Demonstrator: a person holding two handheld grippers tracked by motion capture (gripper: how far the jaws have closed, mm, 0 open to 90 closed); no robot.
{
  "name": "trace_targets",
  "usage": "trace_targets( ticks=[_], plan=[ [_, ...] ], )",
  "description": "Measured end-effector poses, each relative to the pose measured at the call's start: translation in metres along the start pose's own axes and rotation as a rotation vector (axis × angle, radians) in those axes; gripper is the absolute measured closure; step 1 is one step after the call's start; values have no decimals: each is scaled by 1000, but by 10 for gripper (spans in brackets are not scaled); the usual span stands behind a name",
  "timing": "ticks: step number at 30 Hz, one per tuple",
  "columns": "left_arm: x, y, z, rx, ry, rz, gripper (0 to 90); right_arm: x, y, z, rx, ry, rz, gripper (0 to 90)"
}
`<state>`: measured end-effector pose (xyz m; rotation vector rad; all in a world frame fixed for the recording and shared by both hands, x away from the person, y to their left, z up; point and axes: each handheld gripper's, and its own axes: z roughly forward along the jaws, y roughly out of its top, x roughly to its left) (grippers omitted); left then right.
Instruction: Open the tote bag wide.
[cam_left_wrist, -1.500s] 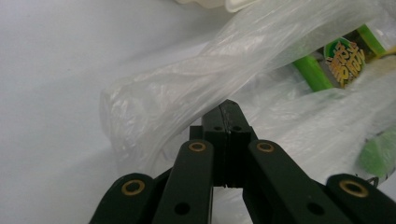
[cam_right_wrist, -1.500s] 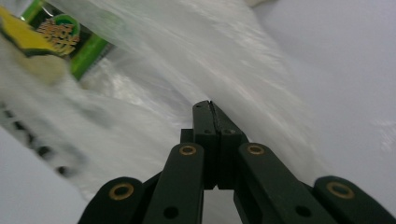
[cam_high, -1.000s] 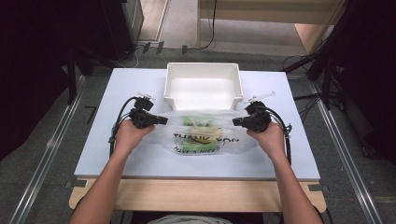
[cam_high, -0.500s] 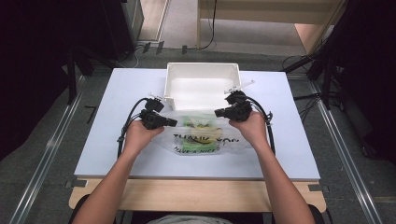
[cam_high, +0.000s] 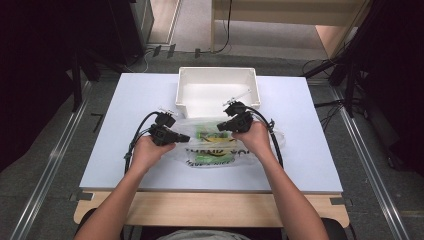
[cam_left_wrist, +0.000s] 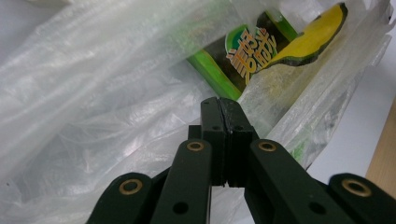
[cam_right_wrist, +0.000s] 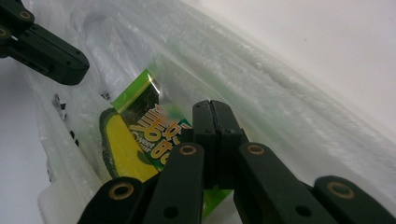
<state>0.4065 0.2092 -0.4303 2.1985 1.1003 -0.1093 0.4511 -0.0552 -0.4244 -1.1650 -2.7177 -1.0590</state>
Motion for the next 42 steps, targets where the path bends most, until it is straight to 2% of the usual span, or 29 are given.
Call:
trace_targets(
  ticks=[10, 14, 21, 27, 32, 35, 42],
  plan=[
    [-4, -10, 2, -8, -12, 9, 899, 6, 0, 14, 30, 5, -35, 900],
    [-7, -11, 4, -5, -15, 18, 899, 3, 2, 18, 34, -24, -39, 900],
    [-7, -14, 8, 0, -19, 19, 893, -9, 6, 24, 12, -47, 2, 900],
    [-4, -14, 9, -5, -28, 12, 892, -19, 9, 26, -26, -40, 39, 900],
    [-4, -15, 9, -6, -25, 15, 890, -20, 19, 26, -7, -84, 10, 900],
    [-4, -16, 10, -4, -22, 14, 889, -20, 22, 33, 27, -92, -2, 900],
    [-3, -20, 12, 12, -30, 11, 887, -23, 19, 41, 38, -69, 21, 900]
  ],
)
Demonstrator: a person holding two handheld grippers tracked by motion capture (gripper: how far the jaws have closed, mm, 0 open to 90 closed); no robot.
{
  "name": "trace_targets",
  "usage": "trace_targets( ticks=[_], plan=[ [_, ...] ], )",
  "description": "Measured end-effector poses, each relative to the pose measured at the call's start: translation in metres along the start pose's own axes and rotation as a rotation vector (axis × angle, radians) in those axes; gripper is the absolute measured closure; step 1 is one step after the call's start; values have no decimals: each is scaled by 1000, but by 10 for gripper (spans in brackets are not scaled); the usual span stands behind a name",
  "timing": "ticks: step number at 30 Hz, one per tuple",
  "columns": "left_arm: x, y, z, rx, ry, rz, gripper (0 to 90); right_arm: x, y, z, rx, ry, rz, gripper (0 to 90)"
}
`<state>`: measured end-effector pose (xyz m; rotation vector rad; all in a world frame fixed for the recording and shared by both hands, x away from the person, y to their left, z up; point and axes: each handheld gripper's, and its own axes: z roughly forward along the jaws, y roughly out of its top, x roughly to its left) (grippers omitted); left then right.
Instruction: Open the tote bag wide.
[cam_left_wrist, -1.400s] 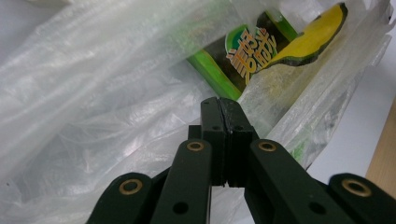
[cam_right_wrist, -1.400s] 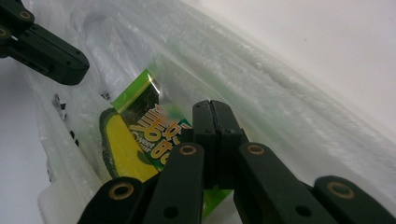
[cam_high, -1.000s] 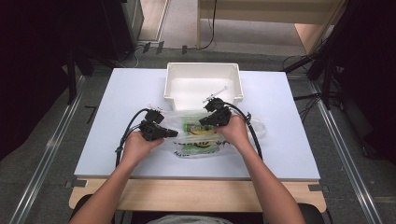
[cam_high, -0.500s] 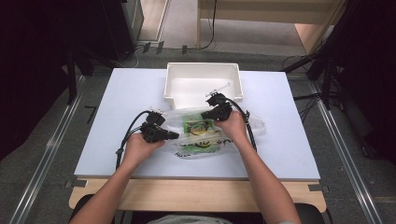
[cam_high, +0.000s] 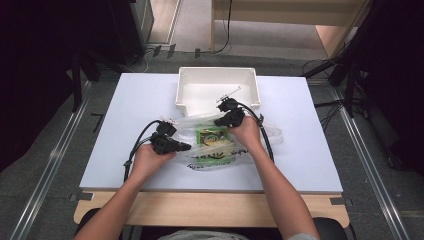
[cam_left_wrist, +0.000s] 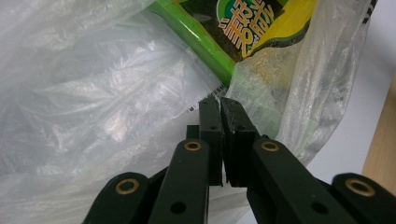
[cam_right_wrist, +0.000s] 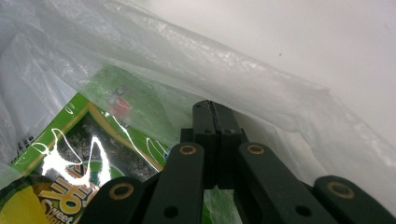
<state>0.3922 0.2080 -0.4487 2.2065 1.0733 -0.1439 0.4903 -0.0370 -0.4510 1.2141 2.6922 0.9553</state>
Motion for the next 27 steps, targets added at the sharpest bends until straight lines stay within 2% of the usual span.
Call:
trace_targets(
  ticks=[4, 9, 14, 17, 27],
  plan=[
    [-2, -2, 0, 2, -7, 3, 885, -1, -3, 3, 10, 3, 9, 900],
    [-2, -4, 2, 11, -15, -4, 882, -4, -7, 5, -8, 27, 27, 900],
    [-5, -4, 3, 19, -18, 7, 882, -6, -8, 5, -12, 34, 25, 900],
    [-4, -7, 5, 27, -28, -4, 882, -8, -10, 5, -25, 47, 37, 900],
    [-13, -18, 4, 37, -64, 2, 883, -6, -10, 5, -31, 27, 27, 900]
  ],
)
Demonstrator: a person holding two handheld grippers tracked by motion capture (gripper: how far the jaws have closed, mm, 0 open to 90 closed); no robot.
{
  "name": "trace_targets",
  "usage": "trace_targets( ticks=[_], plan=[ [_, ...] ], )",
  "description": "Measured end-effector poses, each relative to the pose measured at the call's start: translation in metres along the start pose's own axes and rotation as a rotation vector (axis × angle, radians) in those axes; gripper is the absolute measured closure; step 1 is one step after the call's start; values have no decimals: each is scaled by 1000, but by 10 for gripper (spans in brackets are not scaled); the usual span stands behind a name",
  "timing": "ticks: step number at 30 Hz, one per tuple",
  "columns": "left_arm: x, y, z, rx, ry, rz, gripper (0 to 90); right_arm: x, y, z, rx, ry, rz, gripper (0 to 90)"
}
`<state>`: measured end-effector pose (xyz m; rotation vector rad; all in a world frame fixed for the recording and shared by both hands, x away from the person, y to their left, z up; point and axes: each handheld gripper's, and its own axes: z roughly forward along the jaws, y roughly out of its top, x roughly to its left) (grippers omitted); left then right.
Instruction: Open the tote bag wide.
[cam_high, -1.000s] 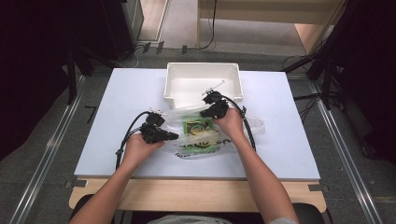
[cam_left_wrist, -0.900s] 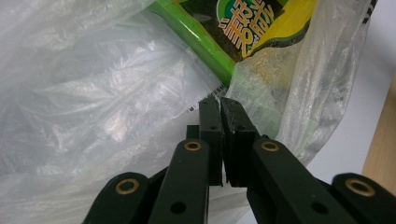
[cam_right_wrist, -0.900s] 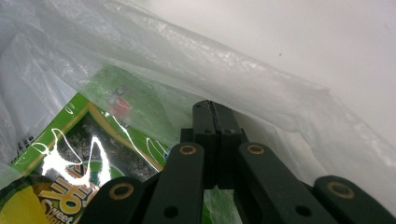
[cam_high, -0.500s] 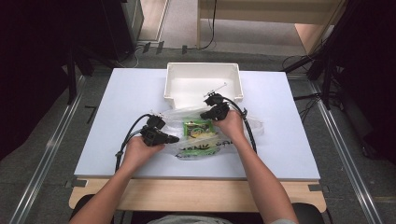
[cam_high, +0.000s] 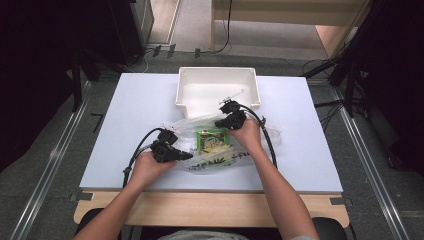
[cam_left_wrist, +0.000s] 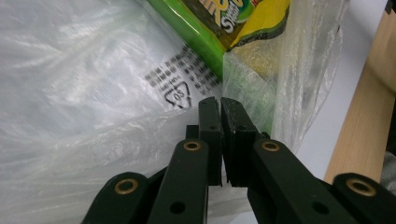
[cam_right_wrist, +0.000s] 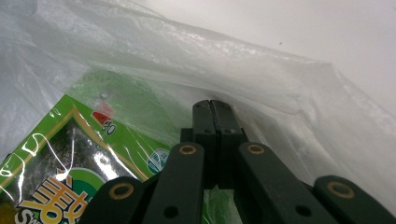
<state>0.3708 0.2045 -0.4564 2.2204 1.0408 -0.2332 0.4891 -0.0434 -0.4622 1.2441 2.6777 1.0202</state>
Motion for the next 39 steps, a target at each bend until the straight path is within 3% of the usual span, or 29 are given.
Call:
trace_targets(
  ticks=[9, 24, 29, 39],
  plan=[
    [-12, -16, -2, 11, -32, 11, 882, 1, 0, 0, -2, -10, -2, 900],
    [-36, -43, -2, 31, -41, 61, 882, 2, -1, 0, -11, -17, 17, 900],
    [-39, -51, -4, 34, -55, 57, 883, 1, -1, 1, -16, -18, 13, 900],
    [-49, -67, -3, 98, -84, 65, 883, 1, -3, 1, -35, -23, 21, 900]
  ],
)
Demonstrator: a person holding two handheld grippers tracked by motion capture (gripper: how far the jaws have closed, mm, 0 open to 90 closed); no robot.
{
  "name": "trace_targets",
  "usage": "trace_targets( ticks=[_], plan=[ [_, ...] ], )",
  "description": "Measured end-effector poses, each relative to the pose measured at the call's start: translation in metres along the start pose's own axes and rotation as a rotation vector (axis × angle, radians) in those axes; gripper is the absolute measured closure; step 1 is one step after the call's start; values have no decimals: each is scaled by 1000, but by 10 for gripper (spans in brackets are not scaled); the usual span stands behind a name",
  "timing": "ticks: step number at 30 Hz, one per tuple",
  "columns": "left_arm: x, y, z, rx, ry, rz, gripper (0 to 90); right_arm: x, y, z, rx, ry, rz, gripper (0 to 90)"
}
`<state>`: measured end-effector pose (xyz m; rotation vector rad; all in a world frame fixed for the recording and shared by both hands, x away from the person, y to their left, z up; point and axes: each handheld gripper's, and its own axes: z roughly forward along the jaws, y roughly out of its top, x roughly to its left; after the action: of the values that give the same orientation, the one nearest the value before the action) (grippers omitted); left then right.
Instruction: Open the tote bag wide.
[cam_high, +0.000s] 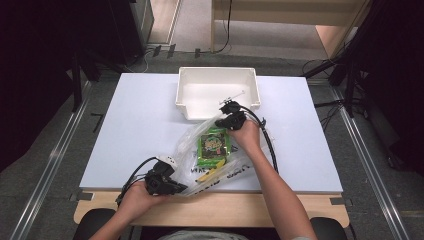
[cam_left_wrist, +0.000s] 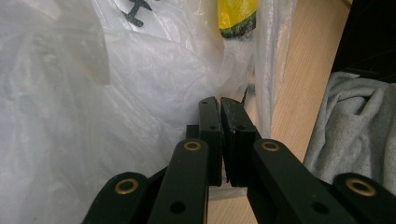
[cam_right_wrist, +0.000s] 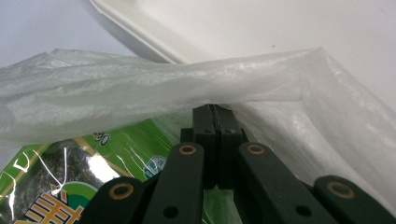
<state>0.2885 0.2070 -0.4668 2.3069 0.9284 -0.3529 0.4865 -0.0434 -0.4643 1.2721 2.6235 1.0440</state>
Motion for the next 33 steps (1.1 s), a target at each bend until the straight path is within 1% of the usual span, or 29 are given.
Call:
trace_targets(
  ticks=[1, 4, 5, 10, 12, 14, 15, 18, 19, 21, 24, 25, 26, 27, 28, 29, 32, 33],
  plan=[
    [1, 1, -1, -11, -1, -1, 883, 0, -1, 0, -7, 1, 4, 900],
    [6, 4, -3, -39, -20, -12, 884, 0, -1, 0, -11, 0, 10, 900],
    [6, 4, -3, -46, -18, -16, 883, 1, -1, 0, -11, -3, 11, 900],
    [1, 7, -9, -72, -5, 6, 841, 1, -1, 0, -7, -7, 21, 900],
    [0, 10, -14, -96, 1, 8, 795, 1, 0, -1, -3, -6, 14, 900],
    [-2, 13, -18, -124, 4, 8, 746, 1, 1, -3, -3, 15, 19, 900],
    [-2, 15, -20, -130, 2, 9, 724, 2, 1, -5, 0, 15, 17, 900],
    [-3, 21, -27, -141, 12, 12, 653, 5, 3, -10, -5, 13, 1, 867],
    [-3, 24, -30, -146, 16, 19, 636, 5, 3, -12, -3, 12, -1, 860],
    [-3, 29, -33, -151, 18, 15, 587, 6, 4, -16, -6, 16, 5, 838],
    [-2, 37, -36, -164, 24, 14, 544, 7, 4, -21, -10, 18, 0, 800],
    [-2, 40, -37, -167, 23, 10, 538, 8, 4, -24, -11, 29, 2, 783],
    [-1, 43, -38, -165, 26, 9, 529, 9, 4, -26, -18, 31, -2, 770],
    [-1, 46, -39, -175, 29, 8, 527, 10, 4, -29, -17, 36, 0, 762],
    [-1, 49, -39, -177, 28, 10, 525, 10, 4, -31, -21, 44, -10, 748],
    [-1, 52, -40, -178, 24, 11, 522, 11, 4, -33, -22, 46, -8, 738],
    [1, 62, -40, -163, 33, 15, 515, 16, 2, -40, -27, 49, -20, 710],
    [2, 66, -40, -165, 40, 18, 514, 16, 2, -42, -30, 53, -23, 701]
  ],
)
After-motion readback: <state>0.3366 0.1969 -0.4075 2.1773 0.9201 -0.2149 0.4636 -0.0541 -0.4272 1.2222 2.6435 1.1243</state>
